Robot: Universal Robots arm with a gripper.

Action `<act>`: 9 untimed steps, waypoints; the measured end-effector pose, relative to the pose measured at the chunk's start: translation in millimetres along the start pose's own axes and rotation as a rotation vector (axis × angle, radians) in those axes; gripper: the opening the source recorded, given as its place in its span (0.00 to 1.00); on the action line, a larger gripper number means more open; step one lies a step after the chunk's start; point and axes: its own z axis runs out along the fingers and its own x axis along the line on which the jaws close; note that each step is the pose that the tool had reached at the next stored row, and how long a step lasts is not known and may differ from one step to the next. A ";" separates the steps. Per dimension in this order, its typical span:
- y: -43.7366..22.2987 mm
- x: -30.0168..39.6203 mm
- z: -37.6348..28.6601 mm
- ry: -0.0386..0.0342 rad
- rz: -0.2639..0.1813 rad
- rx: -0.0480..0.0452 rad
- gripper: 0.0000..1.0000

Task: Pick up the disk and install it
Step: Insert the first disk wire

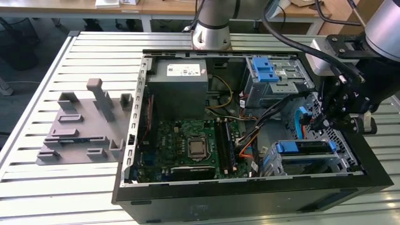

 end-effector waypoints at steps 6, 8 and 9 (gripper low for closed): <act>-3.0 -0.1 0.8 0.0000 0.000 0.0000 0.11; -4.7 -0.3 0.9 0.0003 0.000 0.0000 0.11; -5.3 -0.2 0.9 0.0004 0.000 0.0000 0.11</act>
